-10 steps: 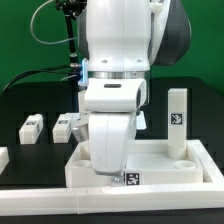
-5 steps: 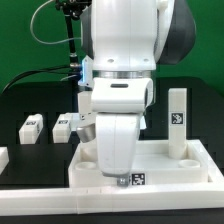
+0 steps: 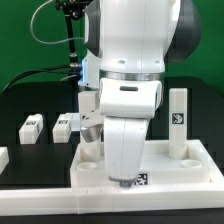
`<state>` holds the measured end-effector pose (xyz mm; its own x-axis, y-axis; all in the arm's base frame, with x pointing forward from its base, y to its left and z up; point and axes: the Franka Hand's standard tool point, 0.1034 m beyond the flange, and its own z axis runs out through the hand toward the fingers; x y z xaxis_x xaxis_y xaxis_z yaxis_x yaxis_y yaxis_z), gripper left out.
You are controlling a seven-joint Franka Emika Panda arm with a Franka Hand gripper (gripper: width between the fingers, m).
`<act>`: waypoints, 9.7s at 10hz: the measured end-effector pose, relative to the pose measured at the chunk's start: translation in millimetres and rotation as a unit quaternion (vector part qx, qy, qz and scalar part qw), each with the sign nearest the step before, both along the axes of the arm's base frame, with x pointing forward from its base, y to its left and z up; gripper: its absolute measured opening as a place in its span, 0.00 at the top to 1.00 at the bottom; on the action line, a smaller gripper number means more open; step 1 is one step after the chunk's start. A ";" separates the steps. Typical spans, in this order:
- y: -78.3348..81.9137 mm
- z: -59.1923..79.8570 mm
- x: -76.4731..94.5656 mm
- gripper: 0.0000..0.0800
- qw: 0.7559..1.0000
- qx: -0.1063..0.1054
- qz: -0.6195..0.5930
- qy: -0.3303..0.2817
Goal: Assemble desk
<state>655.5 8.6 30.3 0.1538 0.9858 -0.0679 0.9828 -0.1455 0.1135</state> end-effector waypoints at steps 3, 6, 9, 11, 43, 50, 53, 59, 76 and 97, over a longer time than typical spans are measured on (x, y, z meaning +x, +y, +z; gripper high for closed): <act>-1.5 -0.7 -1.2 0.66 1.000 0.000 -0.001 0.001; -2.3 -0.9 -1.3 0.27 1.000 0.000 -0.002 0.002; -2.9 -0.9 -1.3 0.20 1.000 0.000 -0.002 0.002; -3.2 -0.9 -1.3 0.19 1.000 0.000 -0.002 0.002; -152.2 69.2 -110.2 0.19 0.597 0.102 -0.787 0.118; -152.9 58.3 -164.7 0.19 0.539 -0.003 -0.752 0.380; -152.4 34.6 -195.2 0.19 0.504 -0.057 -0.722 0.470; -148.0 21.9 -196.2 0.19 0.513 -0.056 -0.727 0.453; -124.8 -11.8 -232.1 0.19 0.511 -0.075 -0.730 0.448; -118.9 -11.2 -250.7 0.64 0.514 -0.091 -0.721 0.456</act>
Offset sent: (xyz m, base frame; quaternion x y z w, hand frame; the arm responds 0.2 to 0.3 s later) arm 0.0000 0.0000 0.0000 0.0000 0.0000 0.0000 1.0000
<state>404.8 -110.3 19.1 0.5375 -0.1442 -0.8308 -0.4755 -0.8655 -0.1574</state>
